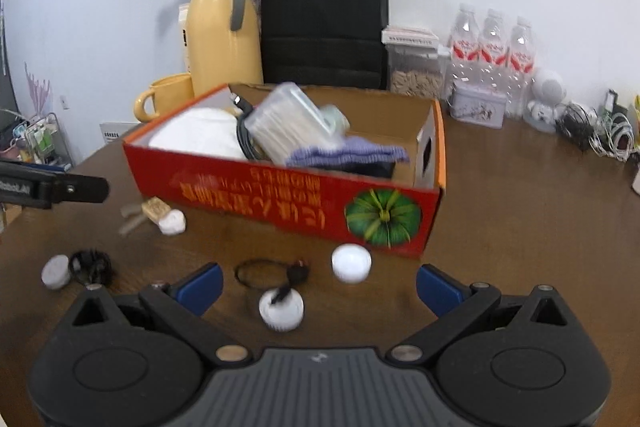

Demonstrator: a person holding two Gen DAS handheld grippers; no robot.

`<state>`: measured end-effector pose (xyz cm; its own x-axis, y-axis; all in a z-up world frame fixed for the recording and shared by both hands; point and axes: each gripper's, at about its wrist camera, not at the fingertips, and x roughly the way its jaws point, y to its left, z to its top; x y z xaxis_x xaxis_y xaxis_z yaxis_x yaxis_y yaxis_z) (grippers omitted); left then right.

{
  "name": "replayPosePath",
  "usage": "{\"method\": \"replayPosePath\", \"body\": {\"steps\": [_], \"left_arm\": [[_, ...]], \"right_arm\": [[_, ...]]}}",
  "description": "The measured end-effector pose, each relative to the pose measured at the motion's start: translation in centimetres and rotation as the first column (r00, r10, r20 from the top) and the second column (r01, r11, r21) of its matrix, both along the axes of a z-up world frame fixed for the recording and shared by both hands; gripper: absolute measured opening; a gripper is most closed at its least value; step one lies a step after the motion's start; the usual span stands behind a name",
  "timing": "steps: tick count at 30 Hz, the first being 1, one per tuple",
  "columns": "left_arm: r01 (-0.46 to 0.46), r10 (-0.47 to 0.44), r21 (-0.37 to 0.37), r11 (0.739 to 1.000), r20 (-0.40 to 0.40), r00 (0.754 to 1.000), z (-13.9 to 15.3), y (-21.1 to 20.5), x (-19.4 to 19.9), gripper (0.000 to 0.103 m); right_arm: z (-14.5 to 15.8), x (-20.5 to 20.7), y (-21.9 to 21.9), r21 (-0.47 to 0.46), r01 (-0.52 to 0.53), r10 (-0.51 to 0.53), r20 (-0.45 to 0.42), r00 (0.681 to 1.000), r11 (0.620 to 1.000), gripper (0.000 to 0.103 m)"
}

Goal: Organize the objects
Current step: 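Move the right tool down over a small white cap on the table, then grasp the small white cap with the right tool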

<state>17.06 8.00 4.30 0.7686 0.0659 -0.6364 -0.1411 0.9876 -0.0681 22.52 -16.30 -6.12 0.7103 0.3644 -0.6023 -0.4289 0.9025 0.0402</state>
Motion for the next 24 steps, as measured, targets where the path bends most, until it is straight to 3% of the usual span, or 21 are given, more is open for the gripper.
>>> {"method": "replayPosePath", "body": {"steps": [6, 9, 16, 24], "left_arm": [[-0.029, 0.028, -0.032, 0.999, -0.021, 0.999, -1.4, 1.3, -1.1, 0.103], [-0.034, 0.034, -0.032, 0.999, -0.019, 0.999, -1.7, 1.6, -1.5, 0.103], [-0.032, 0.031, -0.041, 0.999, -0.012, 0.999, -2.0, 1.6, -2.0, 0.103], [-0.026, 0.025, -0.040, 0.999, -0.013, 1.000, -2.4, 1.3, -1.9, 0.103]], "right_arm": [[-2.5, -0.9, 0.2, 0.013, 0.006, -0.006, -0.018, 1.000, 1.000, 0.102], [-3.3, -0.9, 0.8, -0.006, 0.001, -0.001, -0.026, 1.000, 1.000, 0.095], [-3.7, -0.6, 2.3, -0.041, -0.018, 0.018, -0.008, 1.000, 0.999, 0.059], [-3.8, -0.9, 2.7, -0.032, -0.043, 0.044, 0.013, 0.999, 0.999, 0.041]]}}
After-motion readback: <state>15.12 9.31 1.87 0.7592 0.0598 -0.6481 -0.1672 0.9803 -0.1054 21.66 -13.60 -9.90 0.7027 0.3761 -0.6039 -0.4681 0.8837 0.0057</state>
